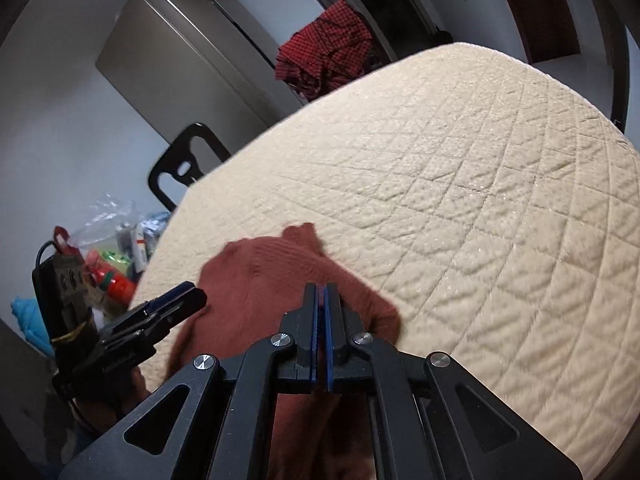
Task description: Fold small clothes
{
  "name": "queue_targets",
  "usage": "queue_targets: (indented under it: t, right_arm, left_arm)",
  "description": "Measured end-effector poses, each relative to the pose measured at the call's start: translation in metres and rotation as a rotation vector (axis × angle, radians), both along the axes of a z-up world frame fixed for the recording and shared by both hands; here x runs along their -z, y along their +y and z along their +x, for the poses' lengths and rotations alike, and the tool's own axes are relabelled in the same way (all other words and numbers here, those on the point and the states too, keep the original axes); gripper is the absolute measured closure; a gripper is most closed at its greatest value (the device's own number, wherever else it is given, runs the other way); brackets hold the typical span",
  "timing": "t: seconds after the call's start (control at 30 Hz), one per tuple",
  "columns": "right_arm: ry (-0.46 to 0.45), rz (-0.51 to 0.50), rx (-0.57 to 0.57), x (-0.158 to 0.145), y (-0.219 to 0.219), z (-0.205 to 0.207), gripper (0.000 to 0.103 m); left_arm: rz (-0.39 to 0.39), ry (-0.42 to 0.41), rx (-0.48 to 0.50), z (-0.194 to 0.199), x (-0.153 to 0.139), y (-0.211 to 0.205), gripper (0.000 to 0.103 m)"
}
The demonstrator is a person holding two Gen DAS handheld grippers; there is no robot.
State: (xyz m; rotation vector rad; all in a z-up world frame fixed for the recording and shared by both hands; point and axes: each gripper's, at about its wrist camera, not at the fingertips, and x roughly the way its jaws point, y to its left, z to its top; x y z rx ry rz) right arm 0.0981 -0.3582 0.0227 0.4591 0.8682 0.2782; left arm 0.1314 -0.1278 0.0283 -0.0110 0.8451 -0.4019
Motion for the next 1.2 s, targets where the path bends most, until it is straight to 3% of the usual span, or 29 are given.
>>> queue_targets:
  t: [0.1,0.23,0.4,0.6,0.83,0.93,1.2]
  right_arm:
    - [-0.009,0.020,-0.003,0.007,-0.003,-0.001,0.102]
    - [-0.024,-0.013,-0.005,-0.005,-0.003,-0.012,0.101]
    - [-0.141,-0.057,-0.077,-0.036,0.008,-0.050,0.100]
    - [-0.195,-0.112,-0.173,-0.052,0.027,-0.096,0.100]
    - [-0.111,-0.190,-0.183,-0.026,0.028,-0.108,0.100]
    - [-0.069,-0.207,-0.149,-0.013,0.023,-0.104,0.103]
    - [-0.065,-0.196,-0.145,-0.006,0.020,-0.100,0.103]
  left_arm:
    - [0.005,-0.012,0.002,-0.003,0.004,0.000,0.053]
    - [-0.010,-0.008,-0.001,-0.009,-0.001,0.008,0.053]
    - [-0.034,-0.063,0.039,-0.040,-0.023,0.019,0.053]
    - [-0.049,-0.090,0.124,-0.083,-0.039,0.020,0.053]
    - [-0.021,-0.044,0.196,-0.115,-0.023,0.008,0.064]
    - [-0.005,-0.024,0.179,-0.114,-0.012,0.008,0.065]
    - [0.032,-0.065,0.164,-0.117,-0.006,0.002,0.065]
